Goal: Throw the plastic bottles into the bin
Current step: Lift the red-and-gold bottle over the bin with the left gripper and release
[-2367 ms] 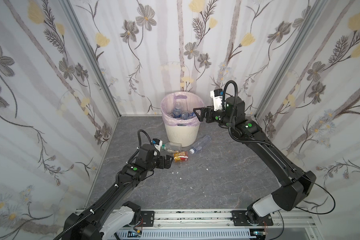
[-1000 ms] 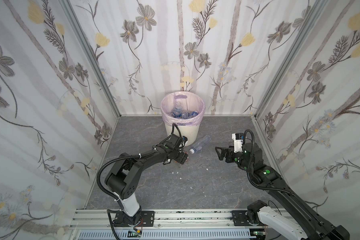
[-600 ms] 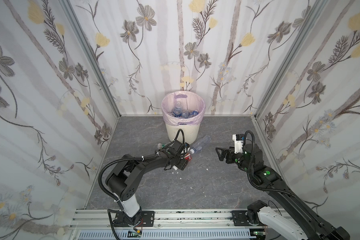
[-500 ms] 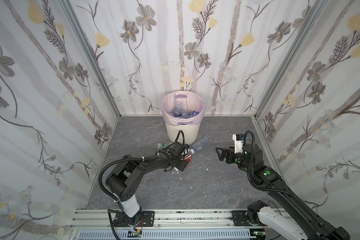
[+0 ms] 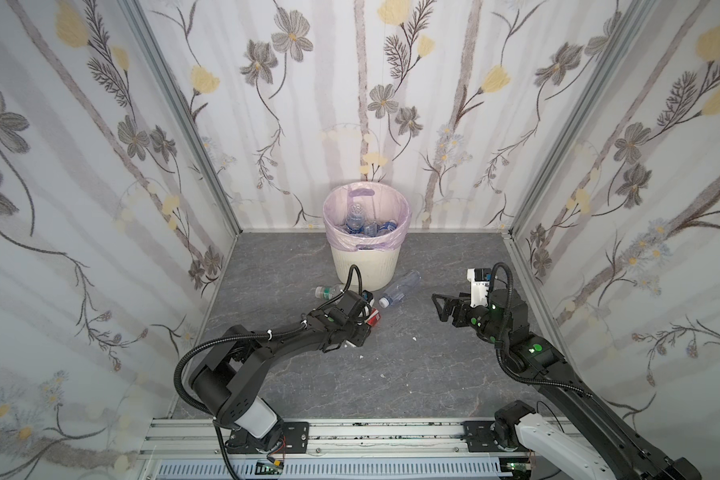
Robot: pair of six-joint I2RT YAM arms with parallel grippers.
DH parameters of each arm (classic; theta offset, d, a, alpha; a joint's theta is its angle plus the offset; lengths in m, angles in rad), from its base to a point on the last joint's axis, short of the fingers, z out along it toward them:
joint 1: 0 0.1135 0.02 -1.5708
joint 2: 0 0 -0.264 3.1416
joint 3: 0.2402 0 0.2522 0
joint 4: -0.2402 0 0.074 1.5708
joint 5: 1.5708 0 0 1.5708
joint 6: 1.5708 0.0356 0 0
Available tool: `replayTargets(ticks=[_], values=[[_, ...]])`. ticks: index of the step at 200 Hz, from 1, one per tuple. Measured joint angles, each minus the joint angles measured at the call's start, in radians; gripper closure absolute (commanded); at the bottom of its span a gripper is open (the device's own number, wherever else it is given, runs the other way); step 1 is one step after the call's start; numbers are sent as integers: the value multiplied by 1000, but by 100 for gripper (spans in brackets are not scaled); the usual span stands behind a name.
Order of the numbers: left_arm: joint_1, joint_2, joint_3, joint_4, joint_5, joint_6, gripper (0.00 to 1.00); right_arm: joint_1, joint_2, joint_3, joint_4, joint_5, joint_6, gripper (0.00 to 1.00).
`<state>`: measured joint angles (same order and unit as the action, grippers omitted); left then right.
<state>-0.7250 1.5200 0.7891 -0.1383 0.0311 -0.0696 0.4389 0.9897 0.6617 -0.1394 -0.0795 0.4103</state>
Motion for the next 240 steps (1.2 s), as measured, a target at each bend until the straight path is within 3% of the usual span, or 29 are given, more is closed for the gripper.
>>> replayTargets(ticks=[28, 70, 114, 142, 206, 240], values=[[-11, -168, -76, 10, -41, -61, 60, 0, 15, -4, 1, 7, 0, 0], [-14, -586, -175, 14, -147, -154, 61, 0, 45, -11, 7, 12, -1, 0], [-15, -846, -146, 6, -239, -192, 63, -1, 82, -12, 14, 10, -3, 0], [-15, -850, -37, 2, -255, -192, 66, -1, 100, -8, 16, 10, -6, 0], [-37, -700, 233, 5, -257, -137, 65, -1, 131, 13, 16, 8, -19, 0], [-38, -526, 392, 18, -298, -85, 62, -1, 150, 21, 21, 11, -24, 0]])
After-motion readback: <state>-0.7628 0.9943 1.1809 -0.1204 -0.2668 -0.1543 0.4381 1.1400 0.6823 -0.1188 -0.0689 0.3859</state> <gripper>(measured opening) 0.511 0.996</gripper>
